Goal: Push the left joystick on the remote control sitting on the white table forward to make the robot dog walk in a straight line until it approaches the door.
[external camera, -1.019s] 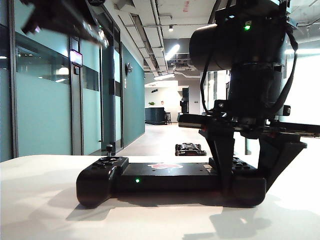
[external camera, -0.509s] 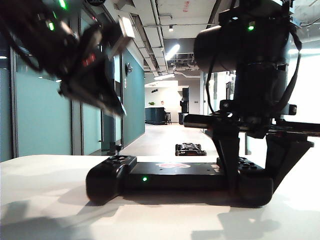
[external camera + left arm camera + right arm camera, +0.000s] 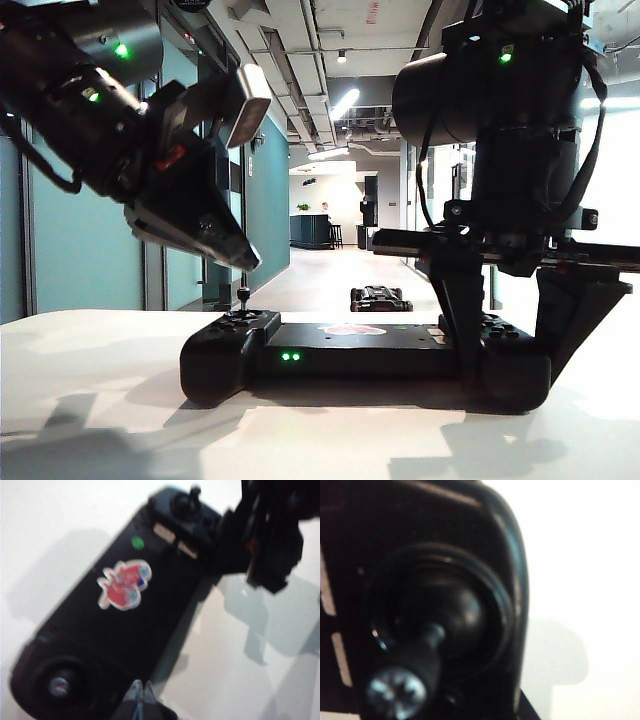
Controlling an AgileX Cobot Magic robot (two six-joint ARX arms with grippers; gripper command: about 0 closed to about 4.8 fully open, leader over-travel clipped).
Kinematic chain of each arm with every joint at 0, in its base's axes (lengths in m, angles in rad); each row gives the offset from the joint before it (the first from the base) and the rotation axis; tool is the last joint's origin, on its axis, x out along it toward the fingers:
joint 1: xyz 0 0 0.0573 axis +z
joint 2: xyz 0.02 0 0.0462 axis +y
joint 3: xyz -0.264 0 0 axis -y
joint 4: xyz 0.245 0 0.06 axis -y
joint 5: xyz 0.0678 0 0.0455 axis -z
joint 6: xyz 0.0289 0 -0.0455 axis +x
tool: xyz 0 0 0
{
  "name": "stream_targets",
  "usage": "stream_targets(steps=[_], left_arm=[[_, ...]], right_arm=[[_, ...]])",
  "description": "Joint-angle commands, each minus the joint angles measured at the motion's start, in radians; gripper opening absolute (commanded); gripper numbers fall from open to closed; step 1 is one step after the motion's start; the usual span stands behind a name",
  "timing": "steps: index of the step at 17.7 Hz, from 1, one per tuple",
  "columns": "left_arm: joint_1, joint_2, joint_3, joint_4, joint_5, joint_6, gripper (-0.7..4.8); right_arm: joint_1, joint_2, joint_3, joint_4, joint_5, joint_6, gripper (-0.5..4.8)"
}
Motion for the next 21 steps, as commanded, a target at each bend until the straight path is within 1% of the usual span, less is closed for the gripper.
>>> stream_targets(steps=[1,4,10,13,16,20,21], left_arm=[[0.0,-0.001,0.0,0.048,0.011,0.008,-0.05],[0.0,0.019,0.0,0.076,0.011,0.009,-0.05],[0.0,0.079,0.0,0.087,0.002,0.012,-0.05],[0.0,0.109,0.0,0.111,-0.001,0.012,-0.05],[0.009,0.11,0.0,0.139,-0.025,0.012,-0.05],[0.044,0.111,0.0,0.138,-0.015,0.012,-0.05],[0.043,0.111,0.0,0.138,0.01,0.012,-0.05]], right_arm=[[0.0,0.003,-0.003,-0.008,-0.002,0.002,1.97],[0.0,0.005,-0.003,-0.007,0.0,-0.031,1.97],[0.0,0.005,-0.003,-0.008,0.0,-0.031,1.97],[0.0,0.005,-0.003,-0.013,-0.002,-0.031,1.97],[0.0,0.005,-0.003,-0.025,-0.002,-0.031,1.97],[0.0,0.005,-0.003,-0.026,-0.002,-0.024,1.97],[0.0,0.005,-0.003,-0.024,-0.002,-0.024,1.97]])
